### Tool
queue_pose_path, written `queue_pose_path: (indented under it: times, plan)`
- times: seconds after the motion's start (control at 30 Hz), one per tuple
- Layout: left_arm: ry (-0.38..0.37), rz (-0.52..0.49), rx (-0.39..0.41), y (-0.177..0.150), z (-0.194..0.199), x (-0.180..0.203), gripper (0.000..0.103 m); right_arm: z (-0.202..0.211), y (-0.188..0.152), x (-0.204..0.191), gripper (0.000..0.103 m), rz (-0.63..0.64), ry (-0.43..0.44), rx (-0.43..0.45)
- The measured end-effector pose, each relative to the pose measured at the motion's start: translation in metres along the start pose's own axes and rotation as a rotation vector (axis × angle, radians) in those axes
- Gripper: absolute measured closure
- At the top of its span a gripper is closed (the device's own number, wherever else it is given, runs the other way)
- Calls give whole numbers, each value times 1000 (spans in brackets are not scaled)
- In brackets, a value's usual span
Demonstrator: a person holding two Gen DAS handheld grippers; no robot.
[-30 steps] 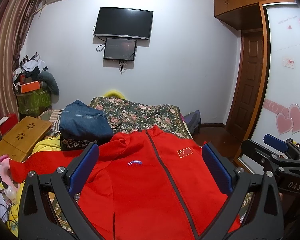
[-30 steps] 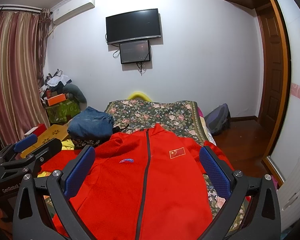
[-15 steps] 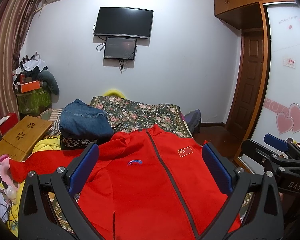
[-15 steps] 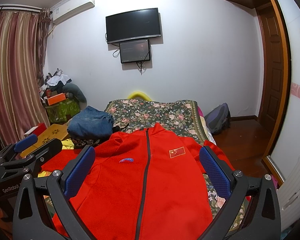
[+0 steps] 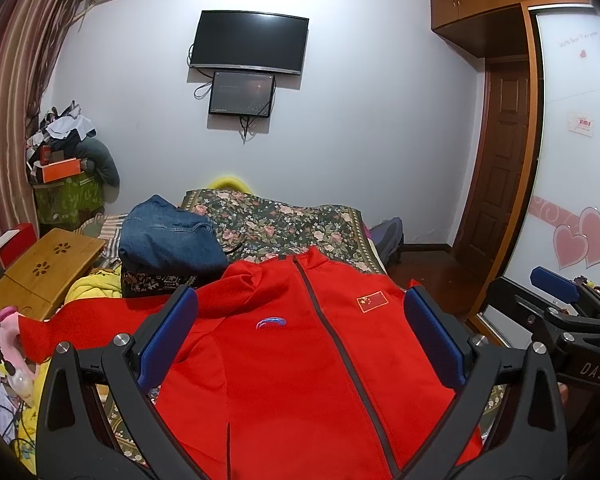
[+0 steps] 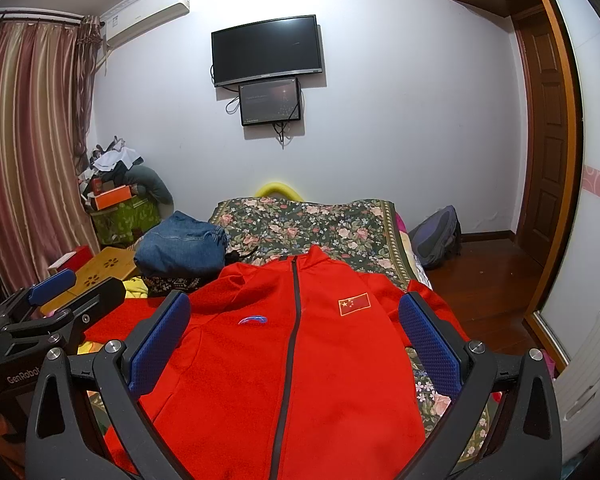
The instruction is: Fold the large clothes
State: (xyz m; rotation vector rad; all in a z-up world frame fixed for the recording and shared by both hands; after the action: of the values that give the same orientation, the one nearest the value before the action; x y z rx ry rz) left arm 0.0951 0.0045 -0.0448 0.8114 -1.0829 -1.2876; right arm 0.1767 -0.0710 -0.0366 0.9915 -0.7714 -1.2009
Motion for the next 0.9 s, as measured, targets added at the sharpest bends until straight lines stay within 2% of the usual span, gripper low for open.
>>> queue_pose_path:
  times: [0.6,0.9]
  plan:
    - [12,8,-9,-2,-8,-10,0,-8,-4,6,0,3,-13,-22]
    - [47,25,0,2,-24,-44,0,-24,-1,9,0,39,-65,-36]
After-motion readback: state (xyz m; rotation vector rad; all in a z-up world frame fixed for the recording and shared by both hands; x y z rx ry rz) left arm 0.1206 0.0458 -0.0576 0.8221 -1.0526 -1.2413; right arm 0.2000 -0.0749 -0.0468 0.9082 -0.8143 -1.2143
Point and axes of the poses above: each gripper's, at about its wrist camera, not at the fingertips, and z roughly against the way its jaws point, x to its right, y to its top, the point moved 9 cm from there along -z, roughly the way its jaws point, and after that the axes turned 6 degrees about -y, right-handed, at the moved point
